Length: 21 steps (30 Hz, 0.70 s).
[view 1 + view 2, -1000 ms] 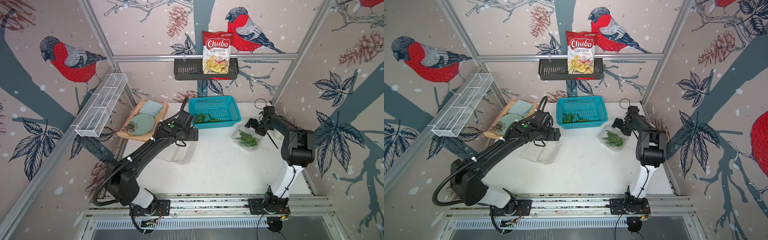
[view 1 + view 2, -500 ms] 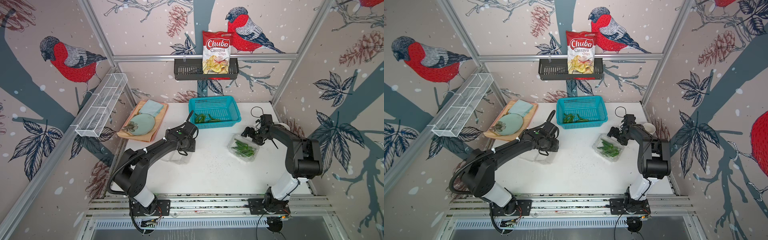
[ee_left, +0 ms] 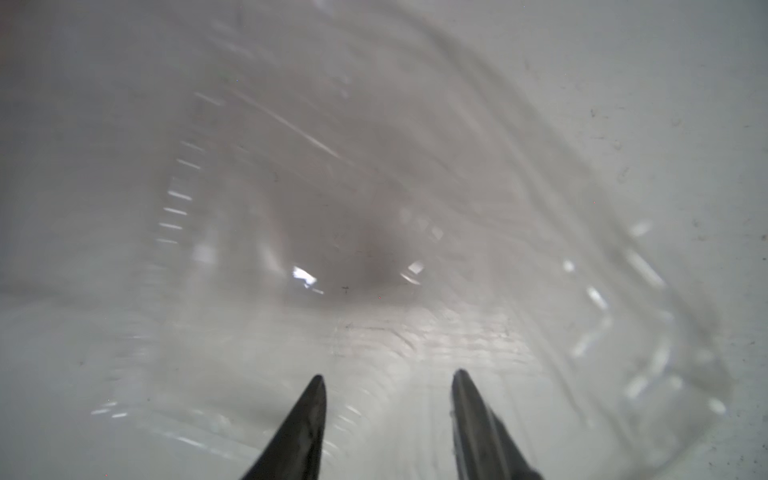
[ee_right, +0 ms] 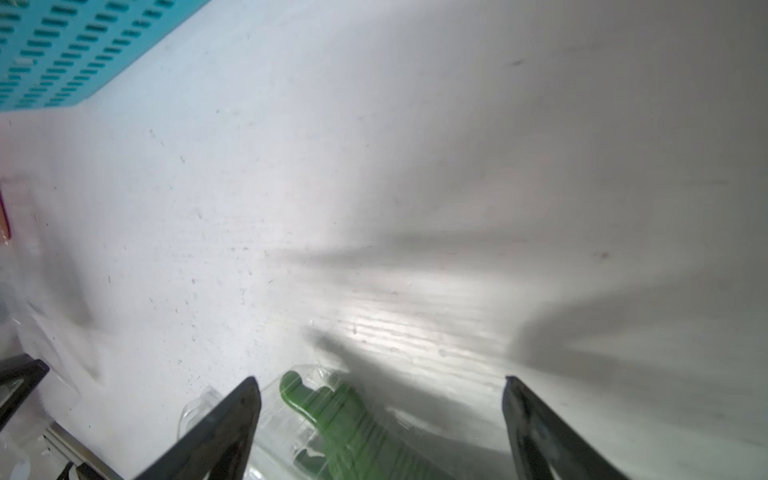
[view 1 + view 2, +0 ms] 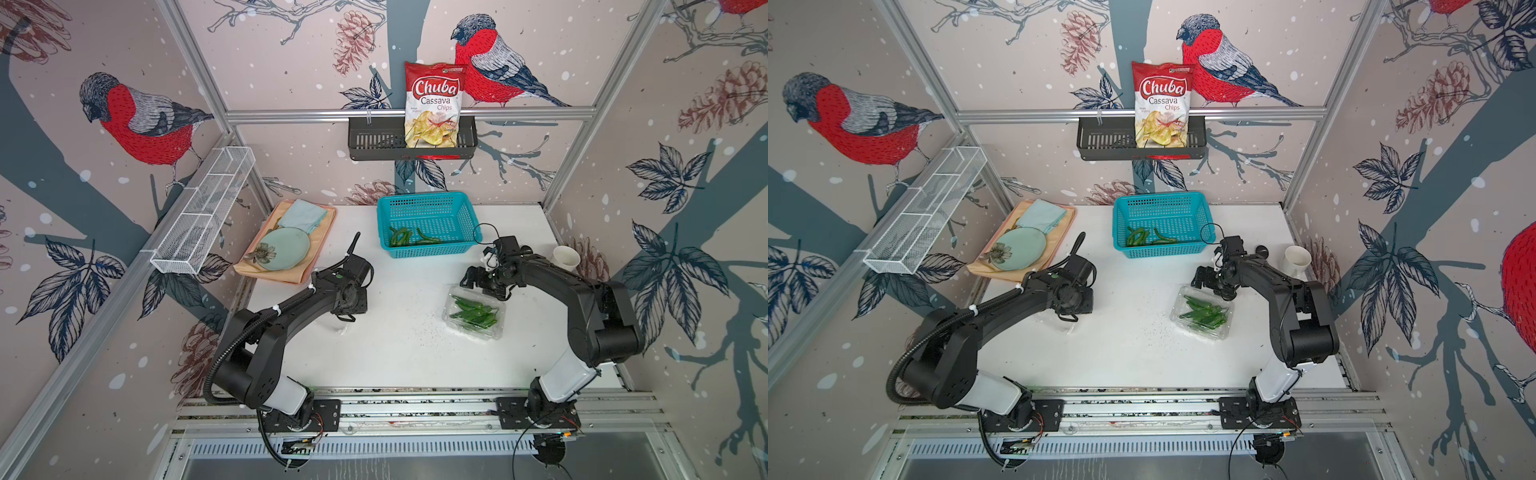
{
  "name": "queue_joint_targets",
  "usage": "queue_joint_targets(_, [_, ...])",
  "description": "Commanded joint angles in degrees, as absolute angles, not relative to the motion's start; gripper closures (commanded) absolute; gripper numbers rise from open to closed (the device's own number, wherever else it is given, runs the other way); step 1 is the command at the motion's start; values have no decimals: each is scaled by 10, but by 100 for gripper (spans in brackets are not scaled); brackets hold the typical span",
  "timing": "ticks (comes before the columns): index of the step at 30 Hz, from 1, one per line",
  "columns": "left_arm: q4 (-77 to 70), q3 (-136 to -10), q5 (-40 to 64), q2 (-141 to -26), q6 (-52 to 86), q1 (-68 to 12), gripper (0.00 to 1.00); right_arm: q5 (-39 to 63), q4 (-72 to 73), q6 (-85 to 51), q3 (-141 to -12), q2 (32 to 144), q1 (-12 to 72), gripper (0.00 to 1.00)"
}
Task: Take small green peppers out of containers
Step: Adjust the packing box at the center of the board.
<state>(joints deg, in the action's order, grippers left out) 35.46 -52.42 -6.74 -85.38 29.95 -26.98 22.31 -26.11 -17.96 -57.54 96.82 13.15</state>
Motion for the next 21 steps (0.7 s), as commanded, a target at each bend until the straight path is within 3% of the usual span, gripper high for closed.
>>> queue_joint_targets(1, [365, -529, -78, -847, 301, -266, 30, 232, -258, -183, -585, 974, 158, 9])
queue_joint_targets(4, [378, -558, -73, -846, 296, -268, 7, 215, -286, -184, -623, 987, 175, 1])
queue_joint_targets(6, [389, -585, -73, -846, 290, -271, 1, 206, -309, -188, -651, 989, 171, 1])
queue_joint_targets(13, [434, -691, -89, -869, 276, -296, 1, 198, -379, -218, -676, 930, 88, 1])
queue_joint_targets(21, [435, -785, -71, -933, 267, -336, 1, 244, -421, -240, -541, 798, -11, 0])
